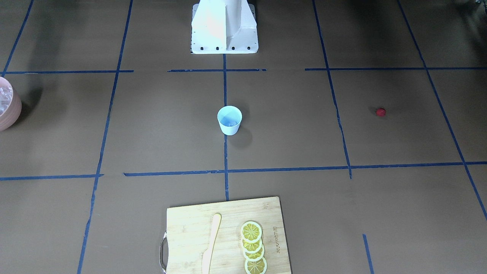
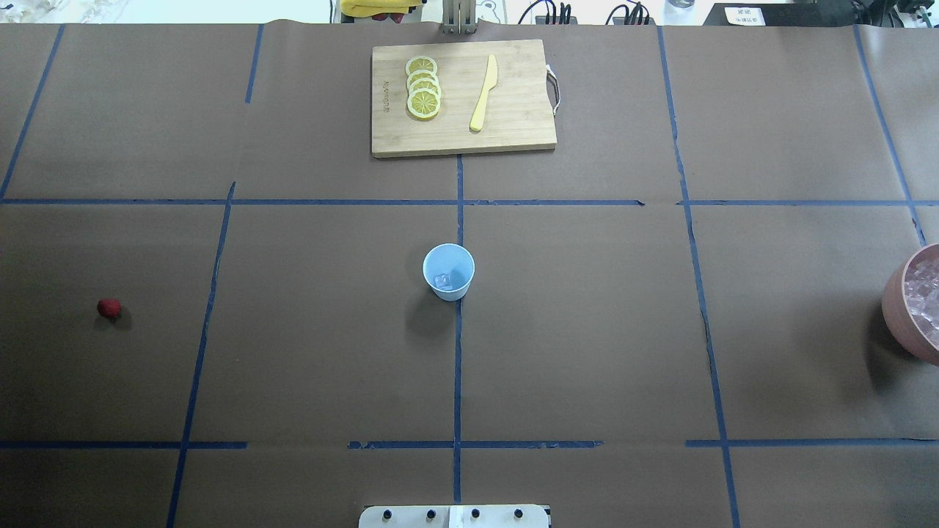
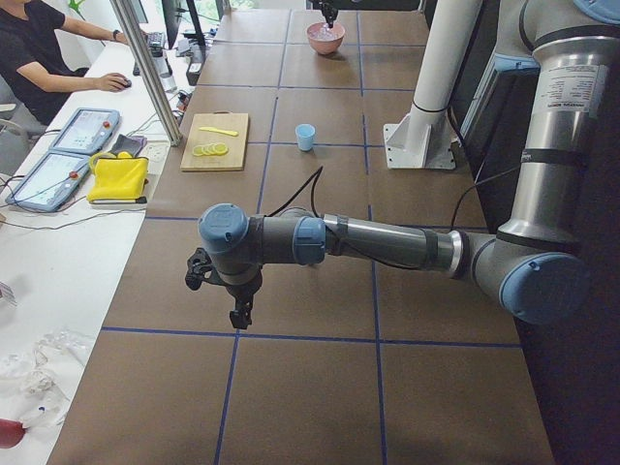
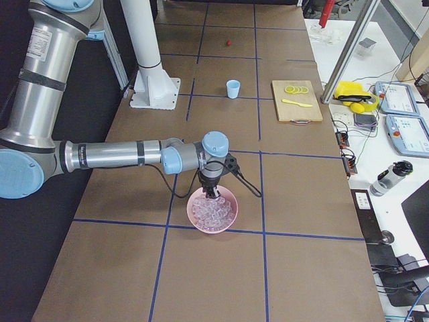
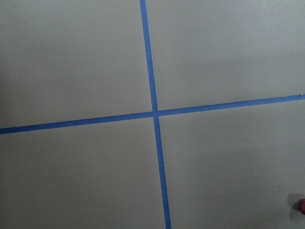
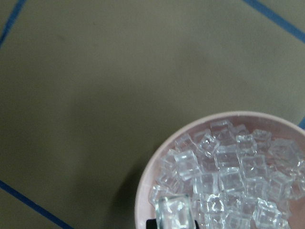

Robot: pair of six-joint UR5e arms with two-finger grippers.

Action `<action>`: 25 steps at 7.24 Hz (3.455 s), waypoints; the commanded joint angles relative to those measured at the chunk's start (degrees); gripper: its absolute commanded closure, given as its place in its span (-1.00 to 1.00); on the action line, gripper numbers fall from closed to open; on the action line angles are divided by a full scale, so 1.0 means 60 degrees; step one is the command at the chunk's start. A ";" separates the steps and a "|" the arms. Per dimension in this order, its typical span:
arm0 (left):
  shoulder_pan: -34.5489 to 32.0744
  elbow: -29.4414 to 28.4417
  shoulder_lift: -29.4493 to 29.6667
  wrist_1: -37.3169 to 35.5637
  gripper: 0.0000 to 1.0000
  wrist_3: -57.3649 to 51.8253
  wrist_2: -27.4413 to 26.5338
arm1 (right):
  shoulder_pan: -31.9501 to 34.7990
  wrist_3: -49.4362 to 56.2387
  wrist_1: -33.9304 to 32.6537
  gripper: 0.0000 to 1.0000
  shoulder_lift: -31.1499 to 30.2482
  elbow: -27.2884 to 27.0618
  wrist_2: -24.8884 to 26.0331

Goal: Put ice and strawberries in cup
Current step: 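Grasp a second ice cube with the right gripper and lift, then carry the ice cube with the right gripper over the blue cup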

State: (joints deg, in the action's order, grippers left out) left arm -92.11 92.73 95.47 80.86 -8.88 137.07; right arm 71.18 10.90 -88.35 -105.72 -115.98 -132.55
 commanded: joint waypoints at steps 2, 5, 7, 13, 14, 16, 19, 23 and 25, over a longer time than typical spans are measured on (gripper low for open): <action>0.0000 -0.0001 0.0010 0.0000 -1.00 0.0000 -0.0009 | -0.0040 -0.1864 -0.1649 1.00 0.2332 -0.0710 -0.0377; 0.0000 -0.0088 0.0054 0.0000 -1.00 0.0000 -0.0009 | -0.2681 -0.6645 -0.2179 1.00 0.5684 -0.0215 -0.0001; 0.0014 -0.0176 0.0069 0.0000 -1.00 -0.0015 -0.0023 | -0.4516 -0.9742 -0.2179 1.00 0.8029 0.1026 0.1430; 0.0029 -0.0162 0.0084 -0.0015 -1.00 0.0015 -0.0023 | -0.6705 -1.1968 -0.2077 1.00 1.1599 0.4840 0.3443; 0.0029 -0.0133 0.0098 -0.0015 -1.00 0.0015 -0.0038 | -0.6793 -1.1968 -0.1801 1.00 1.1948 0.5553 0.3444; 0.0044 -0.0147 0.0098 -0.0015 -1.00 0.0015 -0.0038 | -0.6838 -1.1968 -0.1784 0.99 1.2010 0.5692 0.3429; 0.0044 -0.0104 0.0084 -0.0015 -1.00 0.0015 -0.0023 | -0.6838 -1.1954 -0.1828 0.73 1.1952 0.5589 0.3415; 0.0059 -0.0074 0.0128 -0.0015 -1.00 0.0087 -0.0023 | -0.6794 -1.1953 -0.2091 0.00 1.1878 0.5516 0.3385; 0.0059 -0.0045 0.0128 -0.0015 -1.00 0.0117 -0.0023 | -0.6809 -1.1953 -0.2077 -0.70 1.1878 0.5501 0.3400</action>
State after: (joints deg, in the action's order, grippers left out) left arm -91.76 92.32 96.23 80.77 -8.28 136.93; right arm 30.35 -60.81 -100.77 -34.52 -82.91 -112.18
